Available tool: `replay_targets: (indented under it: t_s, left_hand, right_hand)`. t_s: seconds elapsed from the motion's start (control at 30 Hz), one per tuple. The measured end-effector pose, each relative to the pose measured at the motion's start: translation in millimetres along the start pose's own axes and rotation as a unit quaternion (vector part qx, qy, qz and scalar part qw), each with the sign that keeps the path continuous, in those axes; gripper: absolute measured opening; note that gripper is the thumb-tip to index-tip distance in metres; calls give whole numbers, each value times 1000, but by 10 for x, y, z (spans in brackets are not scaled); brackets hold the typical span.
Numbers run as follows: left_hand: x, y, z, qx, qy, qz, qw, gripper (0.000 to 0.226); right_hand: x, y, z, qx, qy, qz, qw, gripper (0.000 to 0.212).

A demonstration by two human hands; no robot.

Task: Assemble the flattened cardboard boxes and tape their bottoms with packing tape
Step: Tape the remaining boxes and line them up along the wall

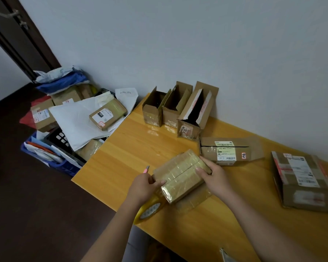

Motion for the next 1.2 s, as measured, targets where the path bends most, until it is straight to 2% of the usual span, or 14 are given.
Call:
replay_targets:
  t_s: [0.17, 0.37, 0.5, 0.7, 0.8, 0.9, 1.0, 1.2]
  left_hand:
    - [-103, 46, 3, -5, -54, 65, 996, 36]
    - [-105, 112, -155, -14, -15, 57, 998, 31]
    - [-83, 137, -182, -21, -12, 64, 998, 26]
    - [-150, 70, -257, -6, -33, 62, 998, 25]
    - [-198, 10, -332, -13, -71, 49, 996, 22]
    - [-216, -14, -352, -15, -82, 53, 995, 19]
    - [-232, 28, -296, -14, -73, 77, 994, 15]
    - [-259, 146, -431, -56, -14, 80, 995, 12]
  right_hand:
    - [66, 161, -195, -84, 15, 35, 996, 42]
    - [85, 330, -331, -185, 24, 87, 979, 37]
    - [69, 385, -414, -184, 45, 110, 976, 36]
    - [111, 485, -212, -121, -19, 77, 989, 36]
    - [143, 479, -124, -80, -53, -1, 995, 31]
    - [154, 399, -65, -28, -31, -89, 995, 30]
    - [185, 391, -79, -30, -11, -103, 994, 26]
    - [371, 435, -198, -82, -78, -108, 988, 21]
Point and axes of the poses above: each hand's wrist, its own y-axis towards the middle knuckle, its own x-axis out of the back of the hand, z = x × y, the point moved 7 cm from there along y, towards the middle knuckle, and after that the axes turned 6 degrees about -x, right-handed, at the moved point
